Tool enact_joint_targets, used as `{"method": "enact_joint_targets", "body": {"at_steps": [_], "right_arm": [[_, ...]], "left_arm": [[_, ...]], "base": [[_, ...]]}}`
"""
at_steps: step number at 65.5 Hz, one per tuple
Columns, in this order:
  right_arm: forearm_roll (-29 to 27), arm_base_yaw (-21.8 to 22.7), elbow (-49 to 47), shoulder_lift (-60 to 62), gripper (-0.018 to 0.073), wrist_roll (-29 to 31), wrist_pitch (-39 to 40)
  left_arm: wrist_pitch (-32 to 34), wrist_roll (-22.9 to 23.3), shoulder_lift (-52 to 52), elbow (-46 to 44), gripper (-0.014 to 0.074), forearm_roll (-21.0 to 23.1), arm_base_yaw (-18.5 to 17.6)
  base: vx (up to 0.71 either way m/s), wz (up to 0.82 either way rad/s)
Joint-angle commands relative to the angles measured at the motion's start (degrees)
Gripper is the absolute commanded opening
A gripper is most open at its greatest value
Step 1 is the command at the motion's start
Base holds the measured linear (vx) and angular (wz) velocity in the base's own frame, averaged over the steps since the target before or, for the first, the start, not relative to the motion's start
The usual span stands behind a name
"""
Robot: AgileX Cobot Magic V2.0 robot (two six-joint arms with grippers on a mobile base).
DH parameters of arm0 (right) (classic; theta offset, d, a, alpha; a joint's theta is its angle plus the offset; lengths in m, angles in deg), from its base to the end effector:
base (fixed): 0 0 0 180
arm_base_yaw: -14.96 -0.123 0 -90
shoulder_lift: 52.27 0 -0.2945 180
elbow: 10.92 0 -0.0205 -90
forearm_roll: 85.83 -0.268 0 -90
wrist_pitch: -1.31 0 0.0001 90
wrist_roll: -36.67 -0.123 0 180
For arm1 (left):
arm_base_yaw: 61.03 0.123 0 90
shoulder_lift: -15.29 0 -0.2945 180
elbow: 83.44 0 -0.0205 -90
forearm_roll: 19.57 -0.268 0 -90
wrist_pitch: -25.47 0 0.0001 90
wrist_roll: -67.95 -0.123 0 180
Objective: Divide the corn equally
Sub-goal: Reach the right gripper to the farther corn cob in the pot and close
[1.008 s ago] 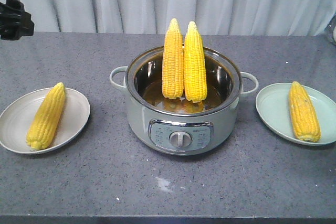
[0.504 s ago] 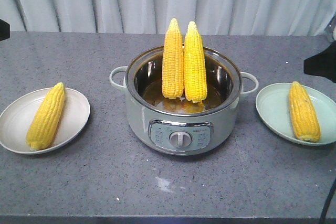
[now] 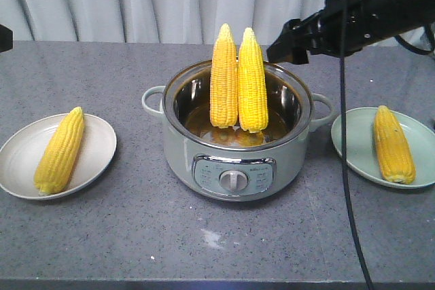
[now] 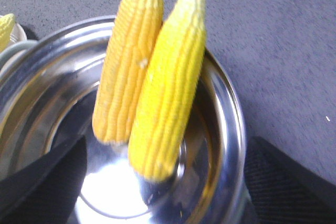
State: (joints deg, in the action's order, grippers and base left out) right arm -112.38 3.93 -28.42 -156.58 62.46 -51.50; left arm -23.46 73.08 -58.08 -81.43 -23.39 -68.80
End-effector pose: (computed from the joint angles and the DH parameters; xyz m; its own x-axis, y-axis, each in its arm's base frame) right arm 0.4022 0.1230 0.3603 -0.6378 -0.2730 -0.7202 -0.5254 0.8380 0.1477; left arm 0.2697 -0.0306 0.4234 -0.5613 0.0305 -0.8270 0.0683 0.9976 -0.0095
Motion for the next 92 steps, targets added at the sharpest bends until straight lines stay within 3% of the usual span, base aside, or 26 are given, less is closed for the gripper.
{"method": "enact_joint_targets", "body": {"at_steps": [1, 16, 52, 92], "right_arm": [[0.6, -1.8, -6.3, -1.6, 0.0594, -1.0, 2.6], [2.7, -4.2, -12.0, -8.1, 0.0594, -3.6, 2.5], [3.3, -4.2, -12.0, -12.1, 0.0512, -3.9, 6.3], [3.2, -4.2, -12.0, -14.8, 0.0505, -3.9, 7.1]], "left_arm": [[3.2, 0.6, 1.2, -1.2, 0.0593, 0.1, 0.0], [3.0, 0.6, 1.2, -1.2, 0.0593, 0.1, 0.0], [2.7, 0.6, 1.2, -1.2, 0.0593, 0.0, 0.0], [2.7, 0.6, 1.2, -1.2, 0.0593, 0.0, 0.0]], "base": [[0.0, 0.0], [0.0, 0.0], [0.0, 0.0], [0.0, 0.0]]}}
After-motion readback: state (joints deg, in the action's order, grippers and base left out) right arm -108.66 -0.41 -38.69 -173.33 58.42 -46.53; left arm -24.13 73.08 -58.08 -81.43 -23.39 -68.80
